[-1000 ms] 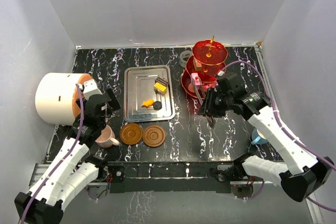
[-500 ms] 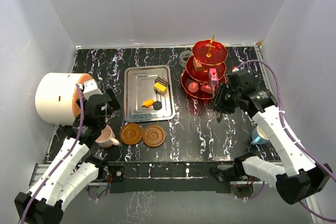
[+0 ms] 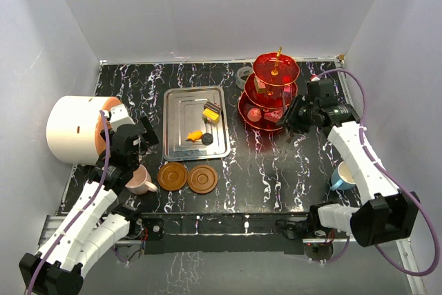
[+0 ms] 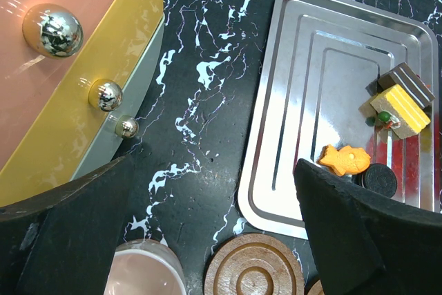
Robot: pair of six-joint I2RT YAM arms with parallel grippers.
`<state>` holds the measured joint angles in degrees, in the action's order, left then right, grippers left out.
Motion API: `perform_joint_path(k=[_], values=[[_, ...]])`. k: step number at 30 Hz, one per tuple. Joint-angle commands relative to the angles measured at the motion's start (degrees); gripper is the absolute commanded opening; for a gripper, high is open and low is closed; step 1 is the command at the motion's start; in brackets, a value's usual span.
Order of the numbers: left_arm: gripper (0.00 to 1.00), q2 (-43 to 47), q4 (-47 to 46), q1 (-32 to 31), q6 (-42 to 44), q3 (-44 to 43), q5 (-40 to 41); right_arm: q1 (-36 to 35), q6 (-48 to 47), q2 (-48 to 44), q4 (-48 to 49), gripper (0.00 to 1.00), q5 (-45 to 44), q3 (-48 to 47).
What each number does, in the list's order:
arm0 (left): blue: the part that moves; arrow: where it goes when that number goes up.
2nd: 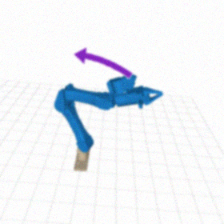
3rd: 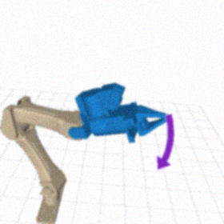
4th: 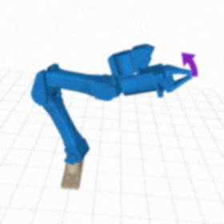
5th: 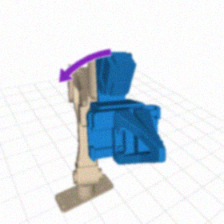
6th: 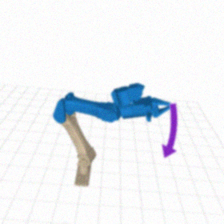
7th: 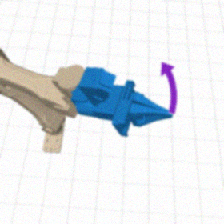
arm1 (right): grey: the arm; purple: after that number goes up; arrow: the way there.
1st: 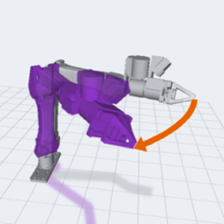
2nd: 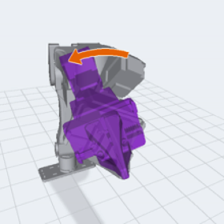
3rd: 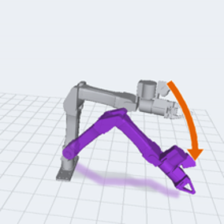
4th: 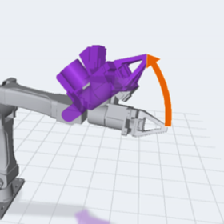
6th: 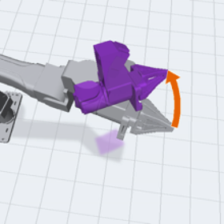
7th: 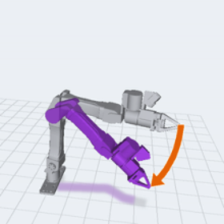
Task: Serve the afternoon tea
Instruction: Place the desert on the desert table.
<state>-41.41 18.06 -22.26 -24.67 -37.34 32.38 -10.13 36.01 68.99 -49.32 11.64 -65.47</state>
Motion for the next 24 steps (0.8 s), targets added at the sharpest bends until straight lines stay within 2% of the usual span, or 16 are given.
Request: perform_joint_path(k=[1, 12, 18, 24], values=[[0.99, 0.2, -0.6, -0.2, 0.3, -0.7, 0.5, 1.4, -4.2, 2.9, 8.7, 0.24, 4.1, -2.7], [0.99, 0.0, -0.2, -0.2, 0.4, -0.7, 1.0, 3.3, -10.5, 11.2, 12.4, 0.29, 8.0, -5.3], [0.99, 0.0, -0.3, -0.2, 0.4, -0.7, 1.2, 3.6, -13.3, 12.2, 11.9, 0.30, 8.9, -5.2], [0.99, -0.1, -0.1, -0.2, 0.4, -0.8, 0.8, 3.8, -13.5, 10.7, 10.6, 0.38, 7.4, -5.2]])
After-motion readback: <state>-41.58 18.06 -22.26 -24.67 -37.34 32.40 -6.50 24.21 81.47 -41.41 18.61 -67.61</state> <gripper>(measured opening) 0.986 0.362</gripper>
